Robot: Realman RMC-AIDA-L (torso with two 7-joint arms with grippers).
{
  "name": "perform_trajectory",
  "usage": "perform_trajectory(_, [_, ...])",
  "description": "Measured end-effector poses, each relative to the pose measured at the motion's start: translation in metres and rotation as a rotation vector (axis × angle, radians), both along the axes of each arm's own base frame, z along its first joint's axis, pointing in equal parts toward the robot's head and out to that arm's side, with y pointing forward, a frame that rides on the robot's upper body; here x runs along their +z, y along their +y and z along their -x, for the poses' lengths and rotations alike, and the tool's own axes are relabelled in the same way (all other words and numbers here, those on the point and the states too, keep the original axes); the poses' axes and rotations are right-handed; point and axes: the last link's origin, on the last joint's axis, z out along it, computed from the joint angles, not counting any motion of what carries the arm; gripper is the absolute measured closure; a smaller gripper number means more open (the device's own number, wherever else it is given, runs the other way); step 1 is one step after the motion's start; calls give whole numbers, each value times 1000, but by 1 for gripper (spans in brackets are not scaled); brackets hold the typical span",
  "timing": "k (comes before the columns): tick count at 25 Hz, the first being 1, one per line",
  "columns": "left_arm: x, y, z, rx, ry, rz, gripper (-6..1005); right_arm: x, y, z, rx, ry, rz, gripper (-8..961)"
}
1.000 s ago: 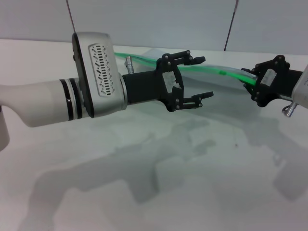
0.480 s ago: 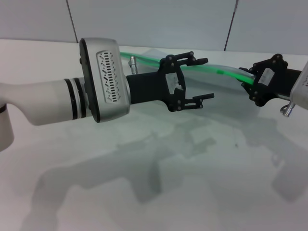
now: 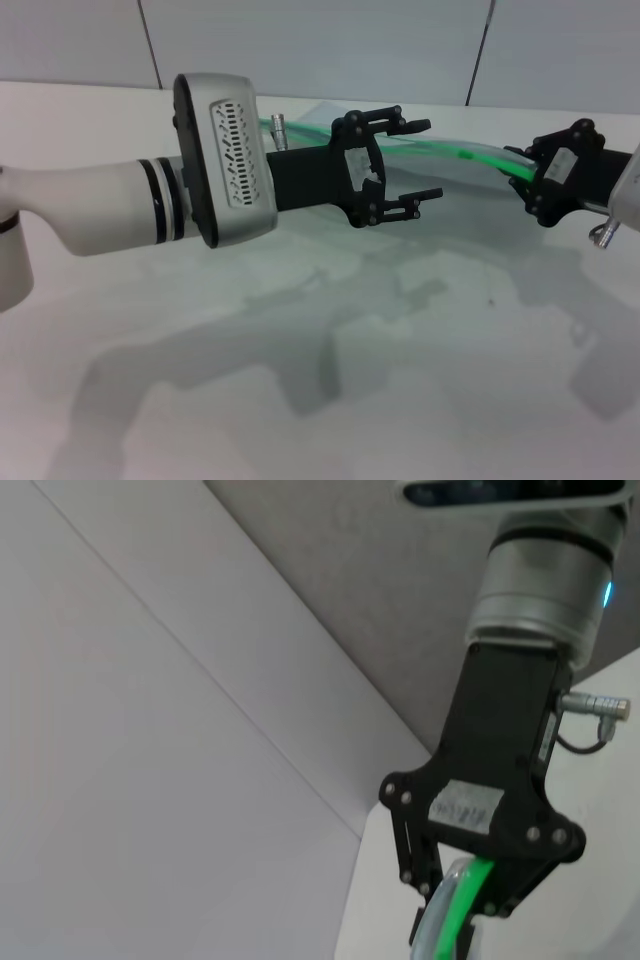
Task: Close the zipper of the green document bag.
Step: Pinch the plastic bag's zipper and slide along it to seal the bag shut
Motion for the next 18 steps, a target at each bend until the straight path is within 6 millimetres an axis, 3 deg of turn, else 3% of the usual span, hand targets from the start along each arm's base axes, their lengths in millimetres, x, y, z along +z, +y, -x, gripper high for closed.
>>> perform_trajectory(18, [-18,4,-17,6,62,42,292,-2,0,2,8,-1,7,893])
